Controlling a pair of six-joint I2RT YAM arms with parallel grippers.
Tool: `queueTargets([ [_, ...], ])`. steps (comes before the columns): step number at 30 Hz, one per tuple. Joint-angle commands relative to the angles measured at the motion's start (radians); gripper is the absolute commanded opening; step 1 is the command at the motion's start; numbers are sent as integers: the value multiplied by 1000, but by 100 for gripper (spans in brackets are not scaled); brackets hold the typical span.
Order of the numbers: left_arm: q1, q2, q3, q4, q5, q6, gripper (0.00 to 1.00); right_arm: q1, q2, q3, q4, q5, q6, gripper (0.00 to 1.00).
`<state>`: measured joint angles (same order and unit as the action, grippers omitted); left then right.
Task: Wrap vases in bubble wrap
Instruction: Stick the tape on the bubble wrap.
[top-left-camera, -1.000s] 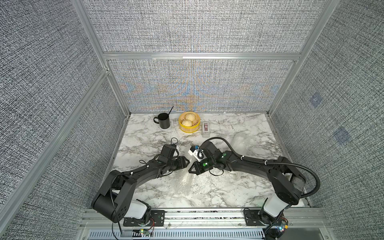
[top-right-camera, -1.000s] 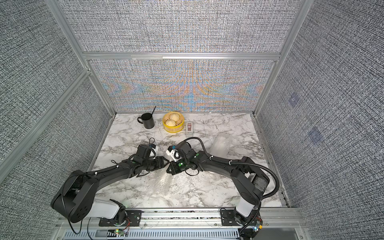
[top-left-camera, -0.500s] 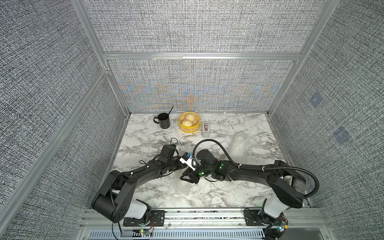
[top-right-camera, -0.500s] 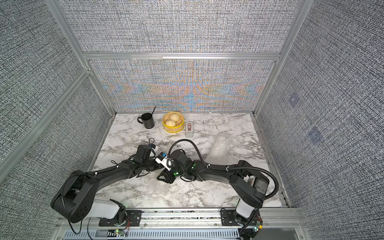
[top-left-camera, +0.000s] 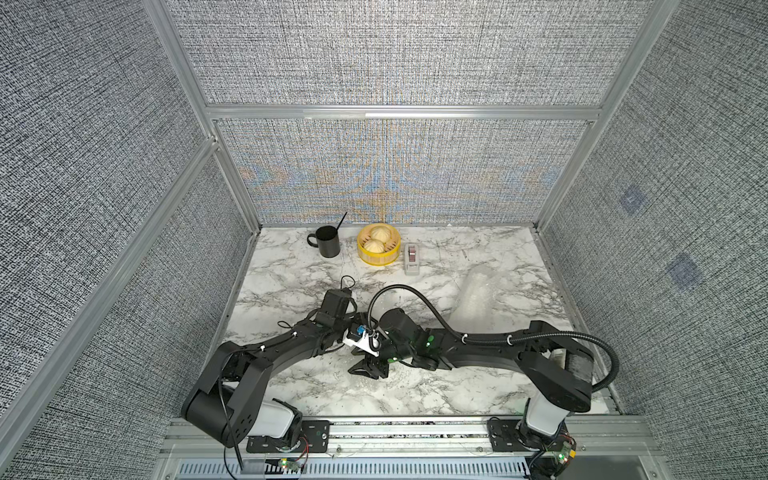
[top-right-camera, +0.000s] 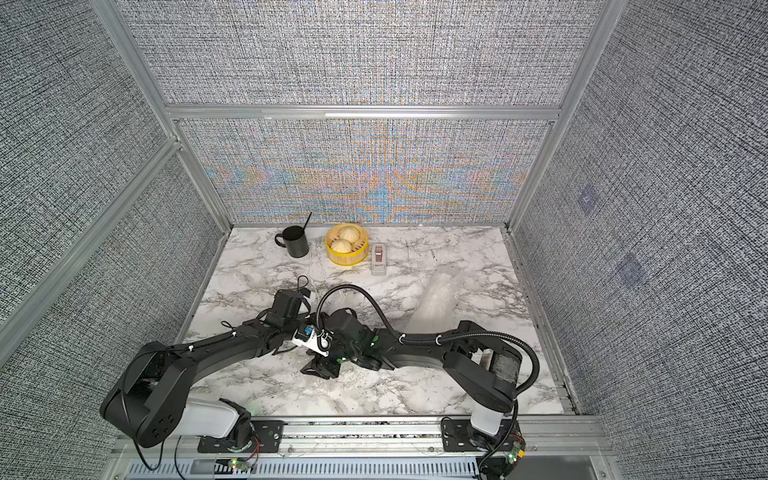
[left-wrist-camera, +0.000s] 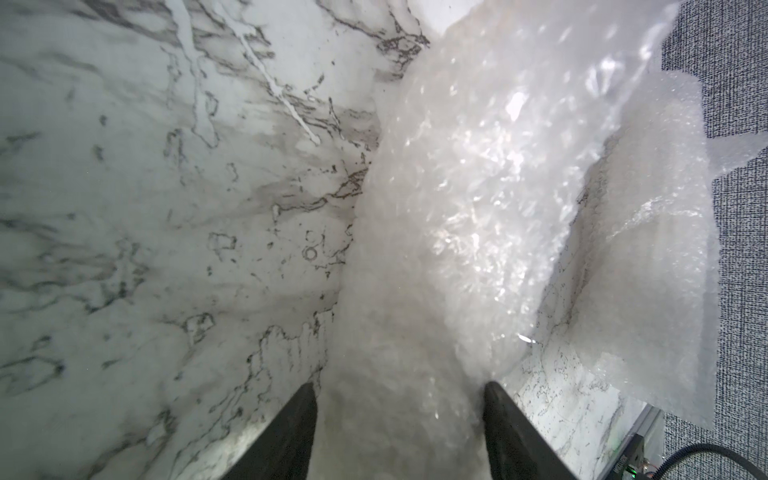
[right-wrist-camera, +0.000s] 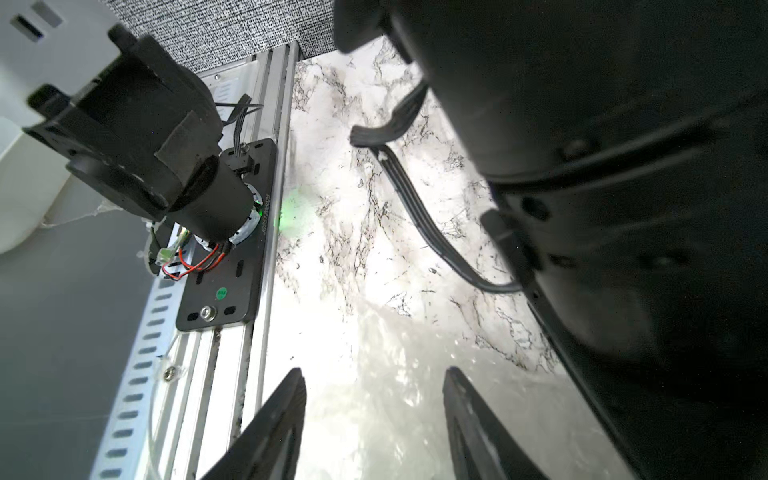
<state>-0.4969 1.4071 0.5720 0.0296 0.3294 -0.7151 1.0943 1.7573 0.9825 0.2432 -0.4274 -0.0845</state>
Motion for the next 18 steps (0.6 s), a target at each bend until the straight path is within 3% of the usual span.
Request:
queueTargets([
  [1, 1, 3, -4, -97, -63, 13, 63, 16, 2, 4, 17, 38, -103, 57],
  [10, 1, 10, -4, -94, -65, 13, 63, 48, 38, 33, 36, 133, -202, 59],
  [14, 2, 11, -3, -99, -68, 16, 63, 51, 62, 32, 30, 149, -217, 49],
  [18, 3, 9, -4, -101, -71, 15, 63, 57, 8, 19, 11, 142, -213, 32],
])
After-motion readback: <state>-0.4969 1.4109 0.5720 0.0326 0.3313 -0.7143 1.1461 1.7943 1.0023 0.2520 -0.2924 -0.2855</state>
